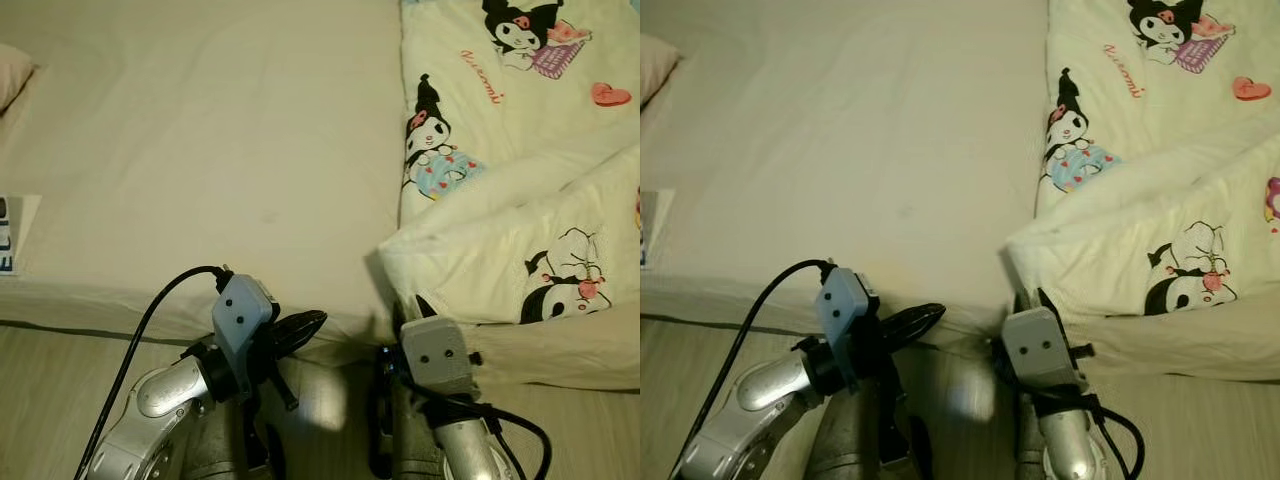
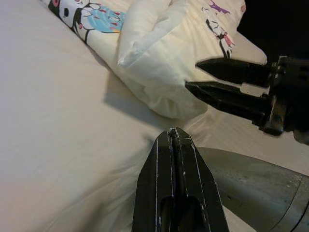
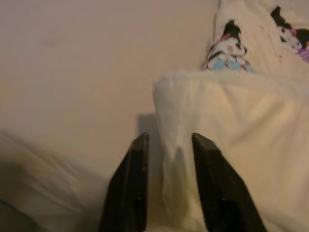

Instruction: Clean up the room

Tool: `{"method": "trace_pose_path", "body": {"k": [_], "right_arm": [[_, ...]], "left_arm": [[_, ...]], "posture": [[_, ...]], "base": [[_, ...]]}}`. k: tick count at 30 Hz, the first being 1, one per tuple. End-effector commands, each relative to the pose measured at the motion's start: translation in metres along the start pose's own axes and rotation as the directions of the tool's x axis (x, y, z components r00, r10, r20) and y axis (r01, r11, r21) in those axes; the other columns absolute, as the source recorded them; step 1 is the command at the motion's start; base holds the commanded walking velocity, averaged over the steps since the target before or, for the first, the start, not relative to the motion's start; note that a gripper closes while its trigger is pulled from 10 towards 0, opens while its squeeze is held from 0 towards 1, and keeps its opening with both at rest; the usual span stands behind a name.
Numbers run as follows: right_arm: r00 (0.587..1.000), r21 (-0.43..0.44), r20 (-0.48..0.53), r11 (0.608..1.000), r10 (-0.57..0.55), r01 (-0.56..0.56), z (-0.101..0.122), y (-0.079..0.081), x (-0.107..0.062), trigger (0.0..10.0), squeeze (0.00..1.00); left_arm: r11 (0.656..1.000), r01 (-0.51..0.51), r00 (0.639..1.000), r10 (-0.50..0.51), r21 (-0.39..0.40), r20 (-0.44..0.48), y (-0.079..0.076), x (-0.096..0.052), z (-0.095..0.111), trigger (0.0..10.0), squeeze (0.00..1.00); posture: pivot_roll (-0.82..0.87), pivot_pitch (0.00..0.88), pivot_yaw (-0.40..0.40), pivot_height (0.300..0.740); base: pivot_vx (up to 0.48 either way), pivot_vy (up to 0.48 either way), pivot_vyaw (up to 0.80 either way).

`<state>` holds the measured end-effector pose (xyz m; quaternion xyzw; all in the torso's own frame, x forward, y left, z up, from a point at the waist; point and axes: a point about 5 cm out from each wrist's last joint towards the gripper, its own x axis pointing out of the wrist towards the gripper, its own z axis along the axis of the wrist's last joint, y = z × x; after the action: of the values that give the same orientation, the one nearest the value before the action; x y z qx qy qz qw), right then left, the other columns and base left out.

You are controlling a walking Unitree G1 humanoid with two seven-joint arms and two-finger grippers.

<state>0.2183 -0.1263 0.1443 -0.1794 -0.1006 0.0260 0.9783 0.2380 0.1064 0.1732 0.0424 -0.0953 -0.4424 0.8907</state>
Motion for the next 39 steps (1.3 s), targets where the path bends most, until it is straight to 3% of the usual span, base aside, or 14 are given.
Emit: {"method": "trace_pose_path", "body": {"k": [1,2,7,8,10,12,15,16,17,18,21,24,31,39], "right_arm": [[1.0,-0.006,-0.03,1.0,0.008,-0.008,-0.003,0.002,-0.005,10.0,1.0],[1.0,0.005,-0.028,1.0,0.0,0.0,0.001,0.002,-0.003,10.0,0.0],[0.999,0.085,0.039,0.996,-0.014,0.01,0.019,0.001,0.009,10.0,0.0],[0.99,0.129,0.135,0.991,-0.036,0.019,0.038,-0.003,0.028,10.0,0.0],[0.986,0.143,0.158,0.989,-0.052,0.03,0.045,-0.008,0.048,10.0,0.0],[0.987,0.144,0.153,0.989,-0.054,0.032,0.045,-0.01,0.053,10.0,0.0],[1.0,0.154,0.017,0.988,-0.02,0.018,0.025,-0.011,0.077,10.0,0.0],[1.0,0.154,0.017,0.988,-0.02,0.018,0.025,-0.011,0.077,10.0,0.0],[0.997,0.129,-0.075,0.991,-0.023,0.032,0.008,-0.012,0.084,10.0,0.0],[0.997,0.129,-0.075,0.991,-0.023,0.032,0.008,-0.012,0.084,10.0,0.0],[0.979,0.067,-0.196,0.996,-0.048,0.062,-0.021,-0.016,0.089,10.0,0.0],[0.974,0.074,-0.221,0.994,-0.059,0.077,-0.031,-0.016,0.087,10.0,0.0],[0.978,0.156,-0.205,0.988,0.033,0.0,-0.042,-0.004,0.075,10.0,0.0],[0.974,0.169,-0.224,0.986,0.038,0.0,-0.049,-0.004,0.076,10.0,0.0]], "left_arm": [[1.0,0.015,1.0,-0.015,-0.012,-0.011,-0.004,-0.002,-0.005,10.0,0.0],[1.0,0.006,1.0,-0.006,-0.009,-0.014,-0.003,-0.002,-0.007,10.0,0.0],[0.999,-0.053,0.998,0.052,-0.009,-0.029,0.004,-0.004,-0.011,10.0,0.0],[0.982,-0.186,0.981,0.185,-0.021,-0.064,0.021,-0.01,-0.018,10.0,0.0],[0.938,-0.347,0.934,0.344,-0.01,-0.1,0.041,-0.017,-0.025,10.0,0.0],[0.921,-0.39,0.916,0.387,-0.006,-0.106,0.047,-0.019,-0.027,10.0,0.0],[0.782,-0.622,0.771,0.606,-0.031,-0.198,0.075,-0.036,-0.041,10.0,0.0],[0.782,-0.622,0.771,0.606,-0.031,-0.198,0.075,-0.036,-0.041,10.0,0.0],[0.734,-0.679,0.715,0.663,0.005,-0.223,0.082,-0.044,-0.044,10.0,0.0],[0.734,-0.679,0.715,0.663,0.005,-0.223,0.082,-0.044,-0.044,10.0,0.0],[0.669,-0.732,0.631,0.737,0.128,-0.242,0.086,-0.059,-0.048,10.0,0.0],[0.632,-0.762,0.596,0.769,0.14,-0.229,0.085,-0.063,-0.05,10.0,0.0],[0.581,-0.808,0.561,0.81,0.099,-0.174,0.077,-0.061,-0.053,10.0,0.0],[0.623,-0.773,0.603,0.78,0.119,-0.164,0.073,-0.044,-0.054,10.0,0.0]], "posture": [[-0.03,0.401,0.051,0.589],[-0.04,0.389,0.048,0.589],[-0.06,0.36,0.041,0.589],[-0.07,0.331,0.035,0.589],[-0.07,0.306,0.033,0.589],[-0.07,0.306,0.033,0.589],[-0.08,0.245,0.026,0.589],[-0.08,0.245,0.026,0.589],[-0.08,0.218,0.023,0.589],[-0.08,0.218,0.023,0.589],[-0.07,0.165,0.02,0.589],[-0.07,0.151,0.017,0.589],[-0.07,0.115,0.011,0.599],[-0.08,0.107,0.017,0.629]], "base": [[0.0,0.0,0.0],[0.0,0.0,0.0],[0.0,0.0,0.0],[0.0,0.0,0.0],[0.0,0.0,0.0],[0.0,0.0,0.0],[0.0,0.0,0.0],[0.0,0.0,0.0],[0.0,0.0,0.0],[0.0,0.0,0.0],[0.0,0.0,0.0],[0.0,0.0,0.0],[0.0,0.0,0.0],[0.0,0.0,0.0]]}}
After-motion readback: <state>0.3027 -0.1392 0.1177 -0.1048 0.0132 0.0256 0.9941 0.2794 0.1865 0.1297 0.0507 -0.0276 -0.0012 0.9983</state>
